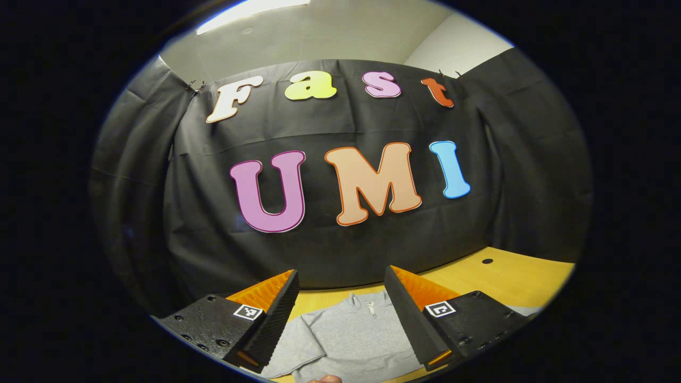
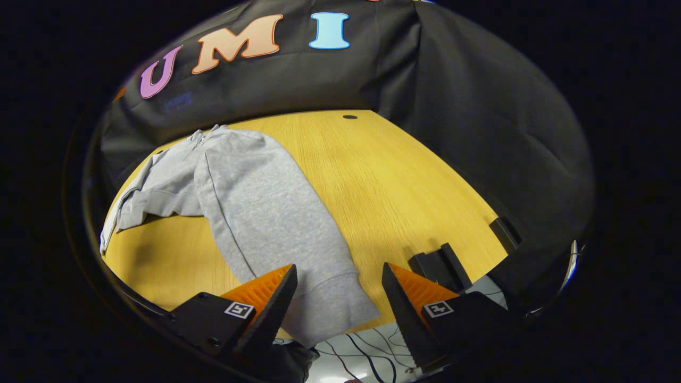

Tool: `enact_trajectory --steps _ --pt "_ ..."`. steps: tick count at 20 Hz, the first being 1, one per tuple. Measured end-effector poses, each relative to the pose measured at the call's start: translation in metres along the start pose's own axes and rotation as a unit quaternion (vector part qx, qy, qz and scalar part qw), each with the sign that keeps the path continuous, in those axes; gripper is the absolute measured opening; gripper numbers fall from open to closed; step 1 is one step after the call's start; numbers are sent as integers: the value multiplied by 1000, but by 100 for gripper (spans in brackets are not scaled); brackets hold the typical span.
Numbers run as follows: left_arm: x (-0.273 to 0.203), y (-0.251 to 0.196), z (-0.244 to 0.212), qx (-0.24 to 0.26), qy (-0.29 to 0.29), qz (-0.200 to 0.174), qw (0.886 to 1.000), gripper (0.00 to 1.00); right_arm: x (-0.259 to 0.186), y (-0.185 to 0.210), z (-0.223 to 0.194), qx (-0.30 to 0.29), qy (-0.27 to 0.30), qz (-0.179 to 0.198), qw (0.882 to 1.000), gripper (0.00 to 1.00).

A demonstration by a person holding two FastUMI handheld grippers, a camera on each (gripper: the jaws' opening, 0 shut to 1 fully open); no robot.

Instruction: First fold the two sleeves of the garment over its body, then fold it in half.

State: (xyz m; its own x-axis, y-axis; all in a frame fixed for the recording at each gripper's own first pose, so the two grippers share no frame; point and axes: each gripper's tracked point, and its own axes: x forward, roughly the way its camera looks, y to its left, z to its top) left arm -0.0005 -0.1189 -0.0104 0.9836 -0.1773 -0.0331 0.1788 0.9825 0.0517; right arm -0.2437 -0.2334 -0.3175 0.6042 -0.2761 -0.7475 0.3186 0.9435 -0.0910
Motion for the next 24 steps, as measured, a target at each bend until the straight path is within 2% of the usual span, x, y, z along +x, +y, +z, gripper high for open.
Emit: enact_trajectory --steps 3,5,6,7,9,11,12,15,16,17,21,22,23,24 --pt "-2 -12 -1 -4 3 7 1000 95 1 -1 -11 6 13 18 1000 100" --pt "-4 -21 -2 -3 5 12 1000 95 3 6 -17 23 35 45 998 99" --pt "-6 -24 -2 -2 6 17 1000 95 0 6 -15 22 34 51 998 96" --pt "-7 -27 -4 -1 7 21 1000 95 2 9 -17 18 42 62 997 82" --pt "-12 -30 -8 -1 11 30 1000 94 1 16 -17 8 46 89 995 63" --pt "-16 -31 -7 -6 10 30 999 94 1 24 -18 27 61 104 992 17" --pt "-15 -31 -5 -9 7 28 1000 94 1 26 -17 43 68 103 991 12" --pt "-10 -22 -4 -7 1 25 1000 94 -2 31 -8 82 64 92 990 10" --pt "-9 -16 -2 -11 -4 26 1000 99 -4 32 -5 91 61 89 990 10" --pt "-9 -10 -1 -16 -8 26 999 94 -6 32 2 99 53 82 990 10" --pt "-3 16 -9 -23 2 34 999 94 -10 50 24 124 36 79 989 10" --pt "-2 23 -9 -23 2 38 999 99 -10 53 32 129 29 80 988 10" --pt "-1 29 -7 -23 -1 41 999 95 -11 57 41 133 22 82 987 10" --pt "0 34 -5 -21 -4 43 999 95 -12 60 50 136 14 83 987 11"
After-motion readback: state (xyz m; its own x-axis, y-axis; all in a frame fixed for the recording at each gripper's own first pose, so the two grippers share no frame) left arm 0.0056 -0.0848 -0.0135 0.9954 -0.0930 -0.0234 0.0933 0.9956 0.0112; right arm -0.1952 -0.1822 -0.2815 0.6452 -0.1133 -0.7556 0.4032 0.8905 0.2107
